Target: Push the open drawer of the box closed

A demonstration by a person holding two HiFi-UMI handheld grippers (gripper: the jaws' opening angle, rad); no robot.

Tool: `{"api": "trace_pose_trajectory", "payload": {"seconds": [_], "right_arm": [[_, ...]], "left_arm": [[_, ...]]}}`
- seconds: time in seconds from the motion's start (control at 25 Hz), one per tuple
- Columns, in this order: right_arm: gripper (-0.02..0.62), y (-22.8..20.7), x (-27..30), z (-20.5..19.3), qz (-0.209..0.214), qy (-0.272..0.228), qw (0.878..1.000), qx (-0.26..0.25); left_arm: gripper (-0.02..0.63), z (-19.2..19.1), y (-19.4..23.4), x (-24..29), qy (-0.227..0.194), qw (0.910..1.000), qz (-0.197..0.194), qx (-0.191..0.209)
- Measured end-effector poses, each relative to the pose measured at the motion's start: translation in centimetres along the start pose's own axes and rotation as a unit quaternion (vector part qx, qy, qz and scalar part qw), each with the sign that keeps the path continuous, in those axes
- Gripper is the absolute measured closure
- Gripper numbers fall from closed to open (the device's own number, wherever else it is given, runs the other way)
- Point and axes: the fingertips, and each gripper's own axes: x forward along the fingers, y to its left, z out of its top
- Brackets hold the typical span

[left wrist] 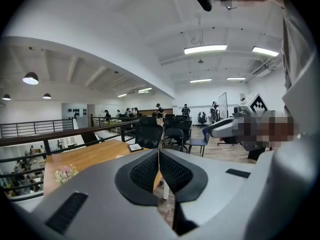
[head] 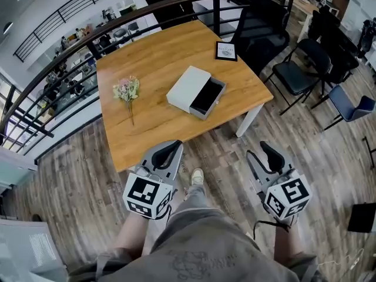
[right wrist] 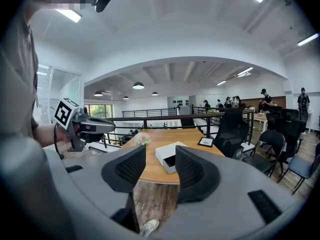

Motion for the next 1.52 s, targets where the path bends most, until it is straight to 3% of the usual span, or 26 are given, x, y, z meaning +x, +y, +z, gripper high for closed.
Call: {"api": "trace_pose_trajectory", "payload": {"seconds": [0.44,0.6,0.72,0.92,1.08,1.52], "right_arm": [[0.409,-6.3,12.4,-3.4,-0.021,0.107,0.994,-0.003],[0.441,-7.8,17.5,-4.7,-0.018,0.149,0.989,-0.019],[0.451,-8.8,21.0,-6.4,-0.006,0.186,0.982,-0.027],[0.451,-10.3,24.8,-10.0,-0.005,0.247,0.968,-0.031],[0.451,-11.1,27.4,-11.6,-0.006,0.286,0.958,-0.024],[0.451,-13.4,31.8,-16.1,0.029,0.356,0.934,-0.026]], "left_arm": [[0.584,-5.2,7.2,9.2,0.084,0.9961,-0.018,-0.022],[0.584,-7.5,10.4,12.4,0.115,0.9928,-0.016,-0.031],[0.584,-8.8,11.7,14.8,0.119,0.9912,-0.028,-0.051],[0.584,-12.3,12.5,17.5,0.16,0.9838,-0.053,-0.061],[0.584,-14.3,13.4,18.7,0.196,0.9761,-0.078,-0.051],[0.585,-18.1,16.4,20.8,0.241,0.964,-0.047,-0.103]]}}
